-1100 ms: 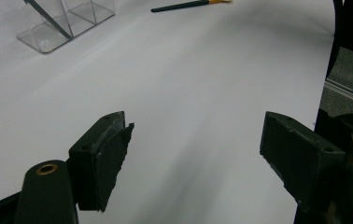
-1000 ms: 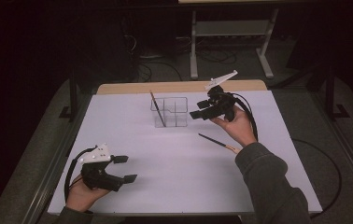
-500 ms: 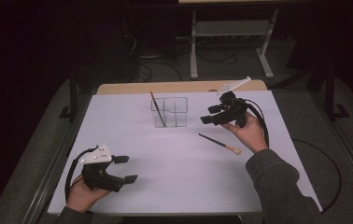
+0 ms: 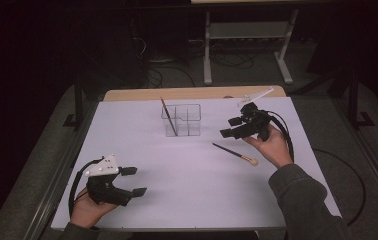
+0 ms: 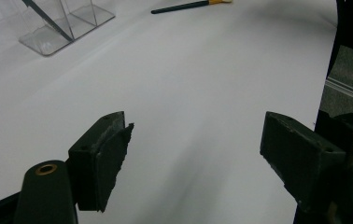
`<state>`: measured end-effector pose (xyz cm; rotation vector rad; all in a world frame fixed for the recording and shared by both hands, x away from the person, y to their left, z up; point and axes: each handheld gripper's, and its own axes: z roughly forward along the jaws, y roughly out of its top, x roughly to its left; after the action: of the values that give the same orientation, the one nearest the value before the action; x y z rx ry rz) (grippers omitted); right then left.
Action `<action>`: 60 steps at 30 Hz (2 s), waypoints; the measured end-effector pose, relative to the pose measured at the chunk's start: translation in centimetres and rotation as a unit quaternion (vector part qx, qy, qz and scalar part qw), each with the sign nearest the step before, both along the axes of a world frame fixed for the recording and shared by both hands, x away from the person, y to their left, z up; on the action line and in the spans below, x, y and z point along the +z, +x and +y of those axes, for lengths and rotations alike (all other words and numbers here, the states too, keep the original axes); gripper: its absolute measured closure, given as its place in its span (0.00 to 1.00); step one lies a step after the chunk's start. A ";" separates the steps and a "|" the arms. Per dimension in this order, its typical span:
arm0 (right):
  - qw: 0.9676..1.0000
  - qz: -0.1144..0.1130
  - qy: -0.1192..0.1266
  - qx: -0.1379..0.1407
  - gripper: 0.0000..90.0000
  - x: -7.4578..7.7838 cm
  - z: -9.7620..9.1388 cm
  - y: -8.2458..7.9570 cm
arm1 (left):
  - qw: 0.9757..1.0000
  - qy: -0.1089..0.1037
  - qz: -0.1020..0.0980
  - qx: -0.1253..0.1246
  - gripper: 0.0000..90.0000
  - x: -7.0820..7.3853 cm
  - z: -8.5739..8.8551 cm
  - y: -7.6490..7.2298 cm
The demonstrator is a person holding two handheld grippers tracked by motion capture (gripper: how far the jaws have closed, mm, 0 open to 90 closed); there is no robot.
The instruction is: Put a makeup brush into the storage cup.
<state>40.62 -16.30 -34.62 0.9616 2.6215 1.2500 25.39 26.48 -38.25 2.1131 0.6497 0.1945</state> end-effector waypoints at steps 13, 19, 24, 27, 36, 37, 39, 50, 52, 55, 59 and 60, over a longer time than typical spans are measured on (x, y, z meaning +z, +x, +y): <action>1.000 0.014 -0.014 -0.009 0.35 -0.9 -1.5 -0.7 | 1.000 -0.004 -0.002 0.007 0.25 0.1 0.1 -0.2; 1.000 0.012 -0.013 -0.019 0.33 -0.9 -2.2 -0.9 | 1.000 -0.002 -0.004 0.005 0.25 0.1 0.2 -0.2; 0.999 0.014 -0.018 -0.024 0.30 -1.3 -2.6 -0.9 | 1.000 -0.005 -0.006 0.009 0.25 0.2 0.4 -0.2; 0.999 0.017 -0.021 -0.026 0.29 -1.5 -2.8 -1.1 | 1.000 -0.004 -0.007 0.008 0.25 0.3 0.4 -0.2; 0.999 0.025 -0.035 -0.028 0.30 -2.7 -3.6 -1.4 | 1.000 -0.003 -0.006 0.009 0.25 0.2 0.3 -0.1; 0.999 0.028 -0.036 -0.030 0.31 -2.8 -3.6 -1.5 | 1.000 -0.003 -0.006 0.009 0.25 0.2 0.3 -0.1; 0.998 0.026 -0.041 -0.028 0.31 -3.1 -3.8 -1.6 | 1.000 -0.002 -0.006 0.008 0.25 0.2 0.3 -0.1; 0.997 0.043 -0.059 -0.033 0.38 -4.5 -4.5 -1.8 | 1.000 -0.003 -0.006 0.009 0.25 0.2 0.2 -0.1; 0.997 0.043 -0.064 -0.032 0.40 -4.8 -4.6 -1.8 | 1.000 -0.002 -0.006 0.009 0.24 0.2 0.2 -0.1; 0.996 0.049 -0.071 -0.033 0.43 -5.0 -4.6 -1.7 | 1.000 -0.003 -0.006 0.009 0.24 0.2 0.2 -0.1; 0.995 0.048 -0.076 -0.030 0.45 -5.2 -4.4 -1.4 | 1.000 -0.005 -0.007 0.010 0.24 0.2 0.2 -0.1; 0.995 0.048 -0.077 -0.028 0.46 -5.3 -4.3 -1.4 | 1.000 -0.004 -0.008 0.009 0.24 0.3 0.3 -0.1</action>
<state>39.26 -20.61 -39.94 1.0856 2.6935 0.9959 25.29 26.77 -37.99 2.0960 0.6601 0.2179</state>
